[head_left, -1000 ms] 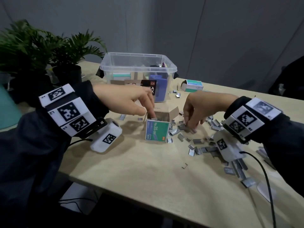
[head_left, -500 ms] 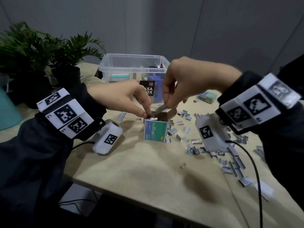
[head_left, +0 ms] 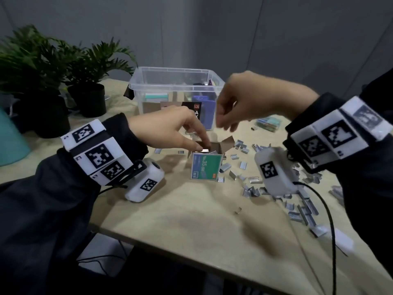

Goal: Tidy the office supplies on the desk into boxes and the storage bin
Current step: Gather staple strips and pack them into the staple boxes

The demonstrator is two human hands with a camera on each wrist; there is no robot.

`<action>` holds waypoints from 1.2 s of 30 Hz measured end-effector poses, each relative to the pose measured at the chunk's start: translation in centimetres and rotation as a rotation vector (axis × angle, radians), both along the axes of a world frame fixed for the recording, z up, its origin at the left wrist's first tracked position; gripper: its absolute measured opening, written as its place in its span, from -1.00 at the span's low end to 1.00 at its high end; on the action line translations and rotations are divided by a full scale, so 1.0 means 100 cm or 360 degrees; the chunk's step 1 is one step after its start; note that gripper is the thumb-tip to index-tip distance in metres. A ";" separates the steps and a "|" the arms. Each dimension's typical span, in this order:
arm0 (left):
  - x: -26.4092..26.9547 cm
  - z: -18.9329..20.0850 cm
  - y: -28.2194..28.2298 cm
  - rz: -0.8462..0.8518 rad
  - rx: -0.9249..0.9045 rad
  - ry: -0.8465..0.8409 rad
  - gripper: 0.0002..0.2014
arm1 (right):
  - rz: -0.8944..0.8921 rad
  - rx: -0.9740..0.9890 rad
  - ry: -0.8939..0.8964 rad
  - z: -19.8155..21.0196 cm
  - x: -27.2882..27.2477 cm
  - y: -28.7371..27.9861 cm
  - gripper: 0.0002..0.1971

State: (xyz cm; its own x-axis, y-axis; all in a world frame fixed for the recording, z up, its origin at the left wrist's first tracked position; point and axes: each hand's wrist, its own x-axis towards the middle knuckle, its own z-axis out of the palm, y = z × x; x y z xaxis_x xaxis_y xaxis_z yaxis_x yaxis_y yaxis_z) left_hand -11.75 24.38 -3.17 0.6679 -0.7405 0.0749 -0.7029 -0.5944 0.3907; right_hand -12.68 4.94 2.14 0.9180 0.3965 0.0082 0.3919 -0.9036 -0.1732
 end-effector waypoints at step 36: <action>0.044 0.005 0.010 0.0623 -0.0220 0.0154 -0.69 | -0.0147 -0.0313 0.0130 -0.016 0.002 -0.030 -0.84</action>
